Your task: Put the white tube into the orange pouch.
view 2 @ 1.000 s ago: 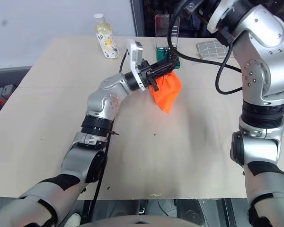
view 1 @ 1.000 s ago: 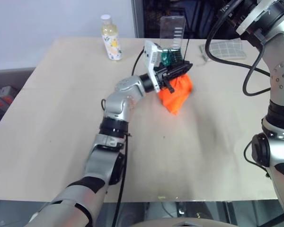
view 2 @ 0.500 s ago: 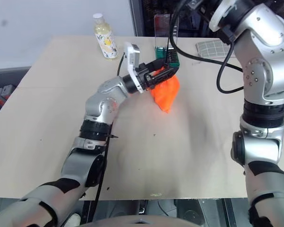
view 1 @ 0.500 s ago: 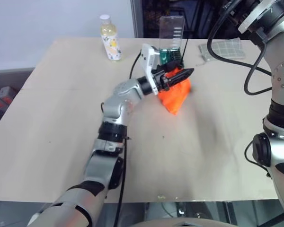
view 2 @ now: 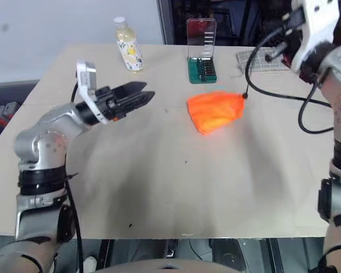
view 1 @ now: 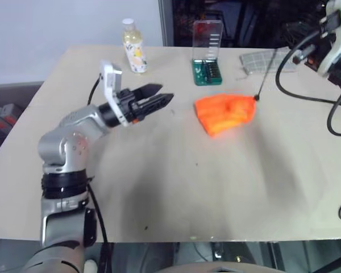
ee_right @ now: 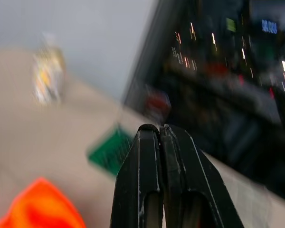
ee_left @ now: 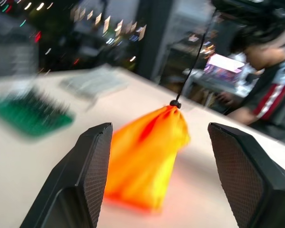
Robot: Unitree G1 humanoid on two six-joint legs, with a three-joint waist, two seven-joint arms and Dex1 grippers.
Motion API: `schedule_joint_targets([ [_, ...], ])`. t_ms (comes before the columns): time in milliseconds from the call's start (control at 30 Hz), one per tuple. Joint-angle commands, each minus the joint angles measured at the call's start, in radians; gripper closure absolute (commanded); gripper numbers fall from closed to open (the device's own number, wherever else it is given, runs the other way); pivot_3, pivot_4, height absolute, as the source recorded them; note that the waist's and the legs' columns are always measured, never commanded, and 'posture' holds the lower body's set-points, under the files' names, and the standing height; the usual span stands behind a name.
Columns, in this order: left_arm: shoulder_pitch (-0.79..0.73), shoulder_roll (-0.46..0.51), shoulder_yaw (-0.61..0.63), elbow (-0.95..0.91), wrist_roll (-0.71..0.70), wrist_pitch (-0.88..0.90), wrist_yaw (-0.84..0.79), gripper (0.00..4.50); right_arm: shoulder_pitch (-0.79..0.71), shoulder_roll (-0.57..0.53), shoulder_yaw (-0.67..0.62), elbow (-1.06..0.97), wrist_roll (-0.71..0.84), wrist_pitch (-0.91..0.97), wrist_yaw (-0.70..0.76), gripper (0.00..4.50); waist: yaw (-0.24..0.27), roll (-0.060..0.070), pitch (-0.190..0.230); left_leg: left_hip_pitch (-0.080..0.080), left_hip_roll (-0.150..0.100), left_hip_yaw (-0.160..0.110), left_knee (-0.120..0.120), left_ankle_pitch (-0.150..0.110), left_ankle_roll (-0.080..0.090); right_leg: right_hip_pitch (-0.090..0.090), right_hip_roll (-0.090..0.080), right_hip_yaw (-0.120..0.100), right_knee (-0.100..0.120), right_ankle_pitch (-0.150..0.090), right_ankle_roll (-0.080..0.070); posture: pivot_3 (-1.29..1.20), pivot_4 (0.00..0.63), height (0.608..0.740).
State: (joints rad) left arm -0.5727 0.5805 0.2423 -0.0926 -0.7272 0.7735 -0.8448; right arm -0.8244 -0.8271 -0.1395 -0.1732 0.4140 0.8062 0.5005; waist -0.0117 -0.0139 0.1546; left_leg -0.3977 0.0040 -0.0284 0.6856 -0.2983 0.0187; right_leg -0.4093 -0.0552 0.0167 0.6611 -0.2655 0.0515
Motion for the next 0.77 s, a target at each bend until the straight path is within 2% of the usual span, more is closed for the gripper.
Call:
schedule_joint_targets([
  [33, 0.060, 0.036, 0.045, -0.108, -0.055, 0.038, 0.013, 1.20, 0.064, -0.066, -0.048, -0.010, -0.003, 0.096, 0.015, 4.50, 0.000, 0.000, 0.000, 0.000, 0.000, 0.000, 0.000, 0.000, 0.000, 0.000, 0.000, 0.000, 0.000, 0.000, 0.000, 0.00, 0.150, 0.740],
  [133, 0.178, 0.078, 0.062, -0.188, -0.067, 0.071, 0.025, 1.15, 0.232, -0.132, -0.048, -0.042, 0.000, 0.096, 0.101, 3.53, 0.001, -0.001, 0.000, 0.000, 0.000, 0.000, -0.001, 0.000, 0.000, 0.000, 0.000, 0.000, 0.000, 0.000, 0.000, 0.00, 0.150, 0.740],
  [200, 0.267, 0.109, 0.060, -0.229, -0.042, 0.071, 0.042, 1.15, 0.362, -0.166, -0.050, -0.060, 0.005, 0.063, 0.171, 2.71, 0.000, 0.000, 0.000, 0.000, 0.000, 0.000, -0.002, 0.000, 0.000, 0.000, 0.000, 0.001, 0.000, 0.000, 0.000, 0.00, 0.150, 0.740],
  [233, 0.316, 0.112, 0.071, -0.248, -0.044, 0.071, 0.049, 1.15, 0.431, -0.176, -0.055, -0.066, 0.014, 0.049, 0.211, 2.08, 0.000, 0.000, 0.000, 0.000, 0.001, 0.000, -0.003, 0.000, 0.000, 0.000, 0.000, 0.001, 0.000, 0.000, 0.000, 0.00, 0.150, 0.740],
  [267, 0.362, 0.116, 0.086, -0.263, -0.055, 0.077, 0.051, 1.15, 0.496, -0.181, -0.064, -0.071, 0.022, 0.032, 0.248, 1.64, 0.000, 0.000, 0.000, 0.000, 0.001, 0.001, -0.002, 0.000, 0.000, 0.000, 0.000, 0.001, -0.001, 0.000, 0.000, 0.00, 0.150, 0.740],
  [367, 0.551, 0.134, 0.119, -0.320, -0.017, 0.047, 0.055, 1.15, 0.717, -0.113, -0.136, -0.068, 0.049, -0.146, 0.362, 1.64, 0.000, -0.001, -0.001, 0.001, 0.001, 0.002, -0.002, -0.001, 0.001, 0.000, 0.000, 0.002, -0.001, 0.000, 0.000, 0.00, 0.150, 0.740],
  [433, 0.676, 0.141, 0.128, -0.340, 0.046, -0.021, 0.048, 1.15, 0.791, -0.041, -0.204, -0.010, 0.076, -0.223, 0.373, 1.64, -0.002, -0.001, -0.001, 0.004, 0.002, 0.002, -0.002, -0.002, 0.004, 0.002, 0.000, 0.003, -0.001, 0.000, 0.000, 0.00, 0.150, 0.740],
  [500, 0.776, 0.153, 0.131, -0.336, 0.109, -0.092, 0.032, 1.15, 0.839, -0.015, -0.249, 0.052, 0.087, -0.266, 0.402, 1.64, -0.002, -0.001, -0.001, 0.008, 0.002, 0.003, -0.002, -0.003, 0.005, 0.004, 0.000, 0.005, -0.001, 0.000, 0.000, 0.00, 0.150, 0.740],
  [567, 0.836, 0.150, 0.153, -0.317, 0.138, -0.147, 0.026, 1.15, 0.880, -0.014, -0.286, 0.111, 0.081, -0.341, 0.449, 1.64, 0.002, 0.001, 0.001, 0.018, 0.002, 0.004, -0.003, -0.003, 0.005, 0.016, 0.000, 0.005, -0.002, 0.000, 0.000, 0.00, 0.150, 0.740],
  [667, 0.893, 0.137, 0.193, -0.341, 0.141, -0.188, 0.023, 1.15, 0.914, -0.011, -0.339, 0.159, 0.105, -0.432, 0.535, 1.64, 0.008, 0.001, 0.001, 0.021, 0.002, 0.003, -0.002, -0.003, 0.005, 0.019, 0.000, 0.005, -0.003, 0.000, -0.002, 0.00, 0.150, 0.740],
  [767, 0.922, 0.133, 0.210, -0.370, 0.128, -0.206, 0.017, 1.15, 0.941, -0.010, -0.357, 0.180, 0.107, -0.510, 0.605, 1.64, 0.007, 0.002, 0.002, 0.030, 0.003, 0.003, -0.002, -0.003, 0.005, 0.029, 0.000, 0.005, -0.004, -0.001, -0.005, 0.00, 0.150, 0.740],
])
